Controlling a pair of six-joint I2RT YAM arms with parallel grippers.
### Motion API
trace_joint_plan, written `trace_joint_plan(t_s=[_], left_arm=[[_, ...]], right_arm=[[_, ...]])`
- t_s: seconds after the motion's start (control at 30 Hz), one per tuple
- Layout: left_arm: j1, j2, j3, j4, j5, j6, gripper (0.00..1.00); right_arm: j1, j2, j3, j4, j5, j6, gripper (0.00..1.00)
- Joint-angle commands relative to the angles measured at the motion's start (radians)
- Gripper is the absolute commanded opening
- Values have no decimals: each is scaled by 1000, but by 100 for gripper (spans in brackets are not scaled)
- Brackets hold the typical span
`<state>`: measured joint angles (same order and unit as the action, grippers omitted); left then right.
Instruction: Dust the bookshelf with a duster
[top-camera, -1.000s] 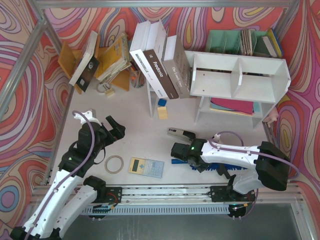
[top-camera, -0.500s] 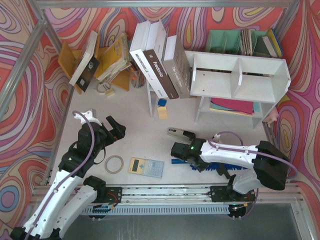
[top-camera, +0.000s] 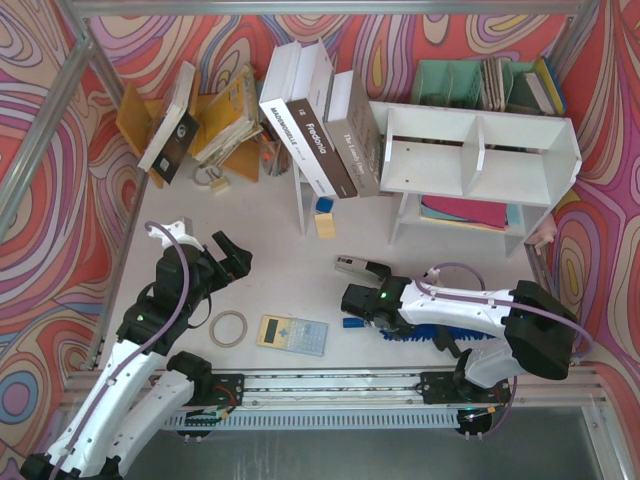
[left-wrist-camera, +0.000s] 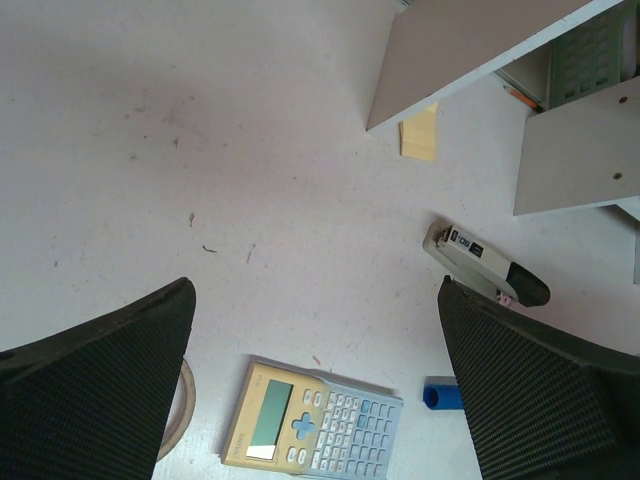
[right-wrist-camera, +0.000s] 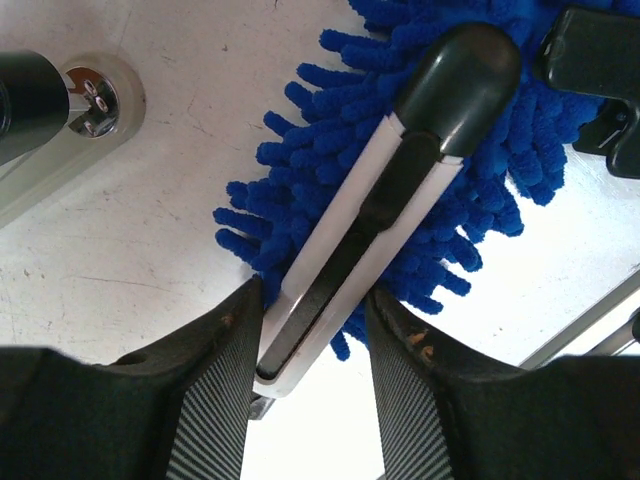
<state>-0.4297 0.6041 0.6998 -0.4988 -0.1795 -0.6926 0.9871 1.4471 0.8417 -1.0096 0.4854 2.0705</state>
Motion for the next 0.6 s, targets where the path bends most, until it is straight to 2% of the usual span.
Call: trace_joint_plan(t_s=[0.0, 0.13, 0.4, 0.57], left_arm=[[-3, -4, -17, 17, 5, 0, 98], [-2, -4, -18, 16, 2, 0, 98], [-3, 5, -17, 17, 0, -2, 98], [-2, 11, -15, 19, 0, -2, 98]], right_arm=[[-4, 12, 10, -24, 30, 165, 44], [-4, 12, 13, -27, 28, 160, 41], [-3, 15, 6, 0, 36, 140, 49], [-4, 19, -2, 13, 42, 138, 50]])
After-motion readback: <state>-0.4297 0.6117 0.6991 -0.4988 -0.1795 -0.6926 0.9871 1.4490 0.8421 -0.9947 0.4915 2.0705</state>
